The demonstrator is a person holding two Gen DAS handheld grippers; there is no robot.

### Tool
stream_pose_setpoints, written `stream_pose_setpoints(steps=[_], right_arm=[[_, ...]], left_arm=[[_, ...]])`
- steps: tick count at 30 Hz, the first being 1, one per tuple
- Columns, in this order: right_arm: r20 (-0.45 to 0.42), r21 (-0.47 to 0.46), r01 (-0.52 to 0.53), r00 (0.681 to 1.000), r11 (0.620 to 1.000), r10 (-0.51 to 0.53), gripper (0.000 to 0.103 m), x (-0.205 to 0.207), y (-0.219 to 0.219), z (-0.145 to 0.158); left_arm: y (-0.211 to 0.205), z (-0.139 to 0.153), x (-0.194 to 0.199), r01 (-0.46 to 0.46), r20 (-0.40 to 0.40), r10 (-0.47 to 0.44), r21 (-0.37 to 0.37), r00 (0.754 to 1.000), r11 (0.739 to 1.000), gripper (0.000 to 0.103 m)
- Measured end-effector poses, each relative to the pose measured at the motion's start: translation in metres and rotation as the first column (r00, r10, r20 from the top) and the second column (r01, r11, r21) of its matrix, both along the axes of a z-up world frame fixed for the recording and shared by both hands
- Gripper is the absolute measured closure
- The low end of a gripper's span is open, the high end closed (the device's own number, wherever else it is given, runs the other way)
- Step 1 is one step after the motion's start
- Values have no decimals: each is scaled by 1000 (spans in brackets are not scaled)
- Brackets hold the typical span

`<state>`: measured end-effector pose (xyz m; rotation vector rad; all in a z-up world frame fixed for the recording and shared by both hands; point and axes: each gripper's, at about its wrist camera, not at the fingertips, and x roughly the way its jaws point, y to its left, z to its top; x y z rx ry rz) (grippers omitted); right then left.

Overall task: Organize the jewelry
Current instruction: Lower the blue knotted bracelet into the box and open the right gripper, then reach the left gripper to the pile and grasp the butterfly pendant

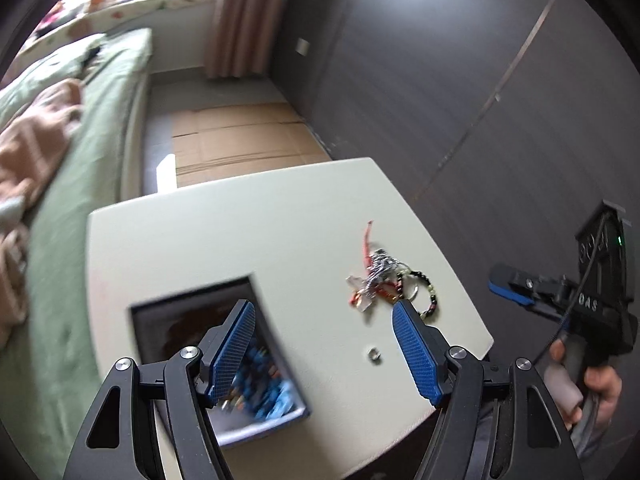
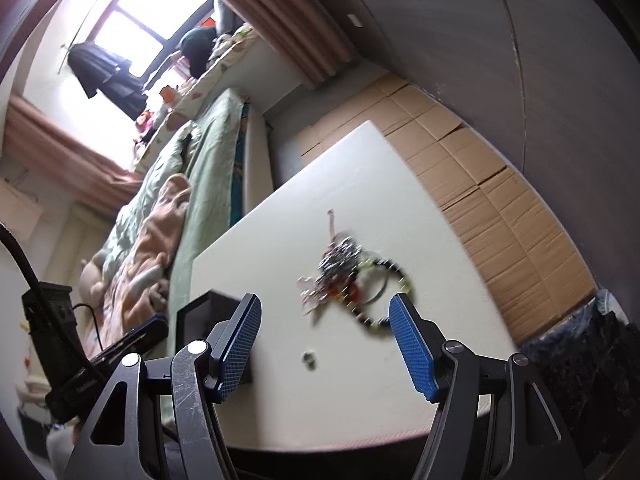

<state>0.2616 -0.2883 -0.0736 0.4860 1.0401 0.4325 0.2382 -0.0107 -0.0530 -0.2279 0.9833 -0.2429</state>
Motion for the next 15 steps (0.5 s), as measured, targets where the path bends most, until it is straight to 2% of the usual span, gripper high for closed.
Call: stream_pose_setpoints(steps=[4,6,9,12,15], right_arm=[[4,48,1,1000,999,-2,36,28,-3,-8],[7,73,-34,999,997,33,36,41,2,-7],[14,83,-46,999,996,45,36,56,6,-8],[-44,108,-23,999,994,28,36,68,5,-16],[-99,100,14,995,995,-4,36,81,1,-16]], left_arm=[[-19,-9,30,91,-57,-90,28,994,995,35],[-27,-15,40,122,-88,-118,33,989,992,36],[-37,-24,49,192,-144,-184,41,972,981,36],[-43,-27,53,253,-185,-238,59,953,966,36],[-43,-21,55,296,-183,-280,65,942,953,36]])
